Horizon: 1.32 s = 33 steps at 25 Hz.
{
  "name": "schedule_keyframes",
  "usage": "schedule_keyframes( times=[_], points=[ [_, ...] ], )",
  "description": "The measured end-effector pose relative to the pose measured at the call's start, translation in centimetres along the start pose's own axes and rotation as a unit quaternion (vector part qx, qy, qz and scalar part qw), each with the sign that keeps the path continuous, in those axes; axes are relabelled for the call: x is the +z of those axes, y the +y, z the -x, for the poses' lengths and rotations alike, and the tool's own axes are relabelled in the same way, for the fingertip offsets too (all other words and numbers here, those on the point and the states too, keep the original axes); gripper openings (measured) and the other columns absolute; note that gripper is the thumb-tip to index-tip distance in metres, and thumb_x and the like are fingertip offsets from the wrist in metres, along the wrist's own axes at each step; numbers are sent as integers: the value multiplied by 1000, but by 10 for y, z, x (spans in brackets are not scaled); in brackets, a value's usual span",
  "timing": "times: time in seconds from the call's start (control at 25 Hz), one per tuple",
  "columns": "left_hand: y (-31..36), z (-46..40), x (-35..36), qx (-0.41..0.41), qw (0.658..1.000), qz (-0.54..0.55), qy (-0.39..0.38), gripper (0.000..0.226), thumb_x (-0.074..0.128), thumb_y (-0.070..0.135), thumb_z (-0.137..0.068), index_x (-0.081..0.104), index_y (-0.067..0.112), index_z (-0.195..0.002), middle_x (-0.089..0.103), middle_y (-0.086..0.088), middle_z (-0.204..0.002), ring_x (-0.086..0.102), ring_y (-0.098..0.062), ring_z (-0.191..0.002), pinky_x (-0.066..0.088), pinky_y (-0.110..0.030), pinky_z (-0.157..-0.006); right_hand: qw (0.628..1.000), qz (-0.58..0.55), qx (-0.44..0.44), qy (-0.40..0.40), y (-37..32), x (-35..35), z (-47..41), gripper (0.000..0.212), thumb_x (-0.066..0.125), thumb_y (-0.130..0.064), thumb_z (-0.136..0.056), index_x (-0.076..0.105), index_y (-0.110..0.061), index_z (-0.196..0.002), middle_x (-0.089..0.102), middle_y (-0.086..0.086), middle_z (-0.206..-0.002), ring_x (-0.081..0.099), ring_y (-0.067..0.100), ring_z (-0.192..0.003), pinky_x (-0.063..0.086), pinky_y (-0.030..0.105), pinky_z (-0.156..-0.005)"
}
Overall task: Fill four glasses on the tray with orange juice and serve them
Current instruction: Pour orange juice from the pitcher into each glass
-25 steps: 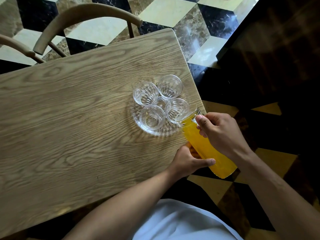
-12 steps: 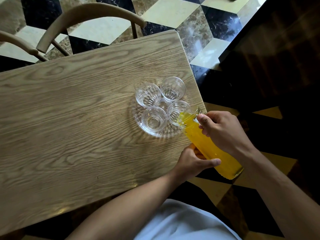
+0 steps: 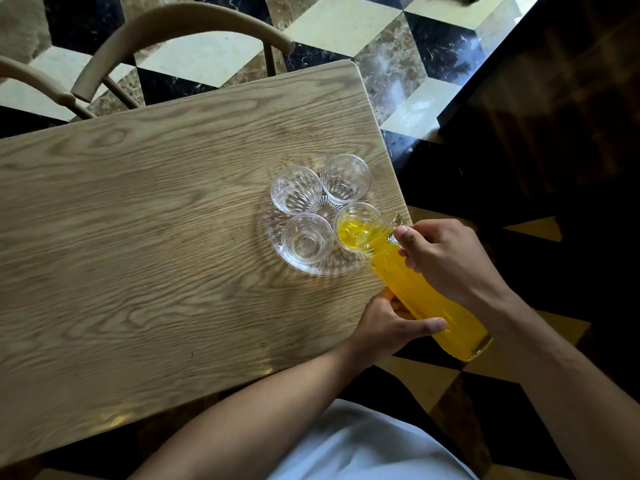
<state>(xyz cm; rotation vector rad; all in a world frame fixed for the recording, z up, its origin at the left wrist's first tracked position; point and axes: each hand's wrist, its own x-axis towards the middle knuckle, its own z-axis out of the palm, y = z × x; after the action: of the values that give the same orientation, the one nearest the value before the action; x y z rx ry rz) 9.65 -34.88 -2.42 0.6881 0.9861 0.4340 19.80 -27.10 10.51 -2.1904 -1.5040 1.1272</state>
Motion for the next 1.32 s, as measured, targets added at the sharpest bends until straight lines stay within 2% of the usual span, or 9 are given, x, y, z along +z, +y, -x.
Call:
schedule_keyframes(
  times=[0.08, 0.28, 0.48, 0.64, 0.88, 1.0, 1.12, 1.24, 1.32],
  points=[
    [1, 1, 1, 1, 1000, 1, 1, 49, 91, 12, -80, 68, 13, -124, 79, -12, -117, 76, -30, -110, 61, -48, -99, 1000, 0, 1, -3, 0, -1, -1, 40, 57, -39, -102, 71, -15, -72, 65, -13, -63, 66, 10, -63, 57, 40, -65],
    [3, 2, 1, 7, 1000, -7, -6, 41, 90, 13, -81, 72, 16, -117, 79, -12, -115, 76, -31, -108, 61, -49, -98, 1000, 5, 1, -3, -1, -1, -2, 43, 57, -39, -101, 70, -14, -69, 64, -12, -60, 64, 9, -59, 56, 38, -63],
    [9, 3, 1, 6, 1000, -7, -20, 32, 88, 8, -83, 73, 17, -110, 80, -7, -105, 76, -13, -91, 62, -30, -83, 1000, 4, 2, -4, -2, -4, -4, 45, 57, -40, -101, 70, -11, -69, 65, -12, -59, 67, 15, -61, 60, 46, -66],
    [10, 3, 1, 9, 999, -11, -30, 30, 88, 11, -84, 73, 13, -110, 79, -17, -104, 73, -17, -89, 60, -36, -82, 1000, 4, 5, -7, -3, -4, -5, 44, 57, -41, -100, 70, -13, -69, 65, -12, -61, 70, 23, -65, 60, 50, -66],
    [10, 4, 4, 8, 999, -18, -39, 26, 88, 13, -84, 72, 19, -104, 76, 3, -90, 70, -9, -78, 57, -23, -72, 1000, 11, 11, -6, -5, -5, -4, 43, 57, -42, -101, 69, -17, -67, 66, -12, -63, 70, 23, -64, 60, 49, -66],
    [9, 2, 4, 8, 999, -21, -31, 22, 90, 17, -83, 72, 16, -97, 72, 2, -85, 65, -15, -75, 55, -31, -71, 1000, 23, 11, -8, -6, -4, -6, 44, 56, -42, -101, 69, -17, -68, 67, -11, -65, 70, 21, -64, 60, 49, -66],
    [6, 0, 3, 5, 999, -16, -29, 28, 90, 19, -82, 73, 11, -102, 75, -2, -90, 68, -20, -81, 57, -37, -77, 1000, 22, 14, -8, -7, -5, -6, 43, 57, -41, -101, 70, -16, -68, 67, -10, -64, 69, 19, -64, 60, 48, -67],
    [5, 0, 4, 3, 1000, -5, -28, 33, 90, 17, -82, 72, 8, -108, 76, -5, -95, 70, -22, -85, 58, -39, -81, 1000, 19, 16, -8, -7, -5, -5, 43, 57, -41, -101, 69, -16, -68, 67, -10, -64, 69, 20, -64, 60, 48, -67],
    [5, 0, 5, 4, 999, -15, -30, 30, 90, 18, -82, 72, 10, -103, 75, -2, -89, 68, -19, -79, 57, -36, -75, 1000, 19, 19, -8, -7, -6, -6, 43, 57, -42, -101, 69, -16, -69, 67, -10, -64, 70, 20, -65, 61, 48, -67]
  ],
)
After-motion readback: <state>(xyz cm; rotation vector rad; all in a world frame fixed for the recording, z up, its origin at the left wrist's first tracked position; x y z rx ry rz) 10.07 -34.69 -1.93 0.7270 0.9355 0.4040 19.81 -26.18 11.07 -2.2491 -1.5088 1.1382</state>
